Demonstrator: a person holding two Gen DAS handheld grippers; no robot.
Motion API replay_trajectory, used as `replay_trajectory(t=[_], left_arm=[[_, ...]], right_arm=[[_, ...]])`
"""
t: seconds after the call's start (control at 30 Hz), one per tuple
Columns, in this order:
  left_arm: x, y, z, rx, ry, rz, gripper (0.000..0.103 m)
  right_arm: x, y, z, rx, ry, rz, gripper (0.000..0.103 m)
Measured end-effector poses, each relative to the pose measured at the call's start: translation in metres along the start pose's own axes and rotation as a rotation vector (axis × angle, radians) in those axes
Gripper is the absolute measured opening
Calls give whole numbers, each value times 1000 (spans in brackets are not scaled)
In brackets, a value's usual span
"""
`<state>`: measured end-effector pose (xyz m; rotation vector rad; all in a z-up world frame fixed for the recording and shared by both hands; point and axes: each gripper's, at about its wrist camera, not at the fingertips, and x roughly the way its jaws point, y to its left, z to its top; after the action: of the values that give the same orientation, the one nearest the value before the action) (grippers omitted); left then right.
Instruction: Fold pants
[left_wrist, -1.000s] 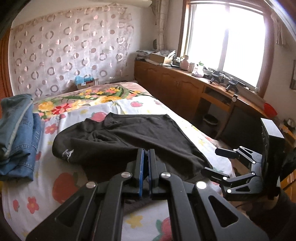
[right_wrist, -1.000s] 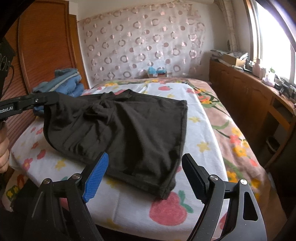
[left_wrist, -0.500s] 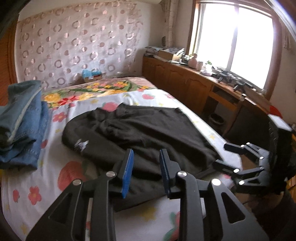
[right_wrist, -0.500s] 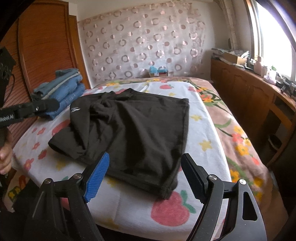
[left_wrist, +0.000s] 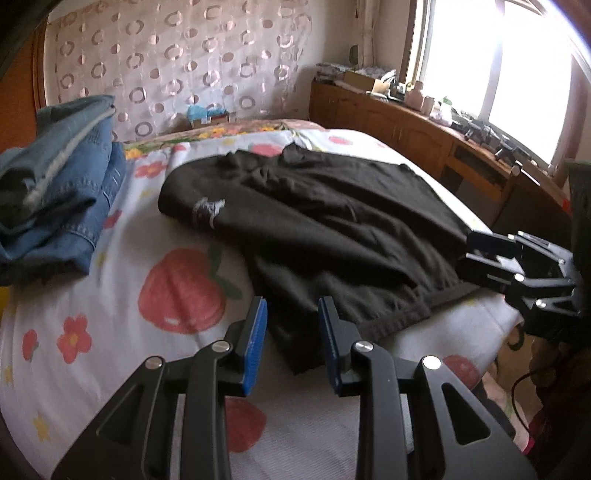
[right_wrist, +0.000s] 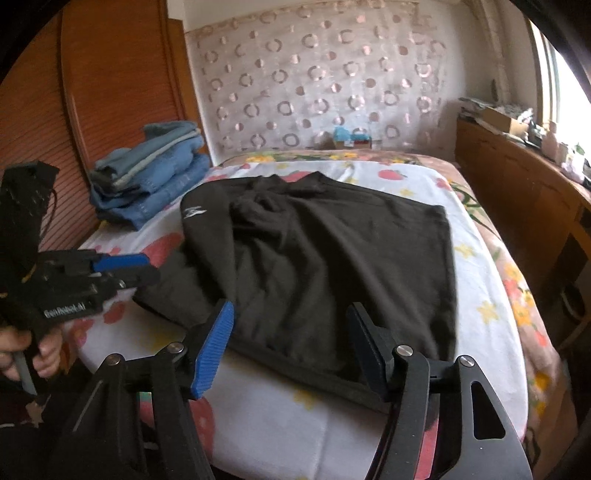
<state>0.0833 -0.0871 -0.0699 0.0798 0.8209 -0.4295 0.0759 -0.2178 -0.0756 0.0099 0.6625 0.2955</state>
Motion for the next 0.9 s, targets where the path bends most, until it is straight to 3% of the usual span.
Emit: replay_trajectory(t=[0.17, 0.43, 0.6, 0.9], left_arm=[[11, 3, -5, -26, 60, -19, 29], [6, 2, -9, 2, 37, -27, 33], [5, 10, -7, -45, 32, -75, 38], [-5, 16, -9, -77, 21, -44, 38]], right_arm=[[9, 9, 3, -18, 13, 25, 63], [21, 16, 4, -39, 41, 50, 55], [29, 22, 2, -56, 63, 64, 47], [43, 28, 3, -63, 90, 97, 35]])
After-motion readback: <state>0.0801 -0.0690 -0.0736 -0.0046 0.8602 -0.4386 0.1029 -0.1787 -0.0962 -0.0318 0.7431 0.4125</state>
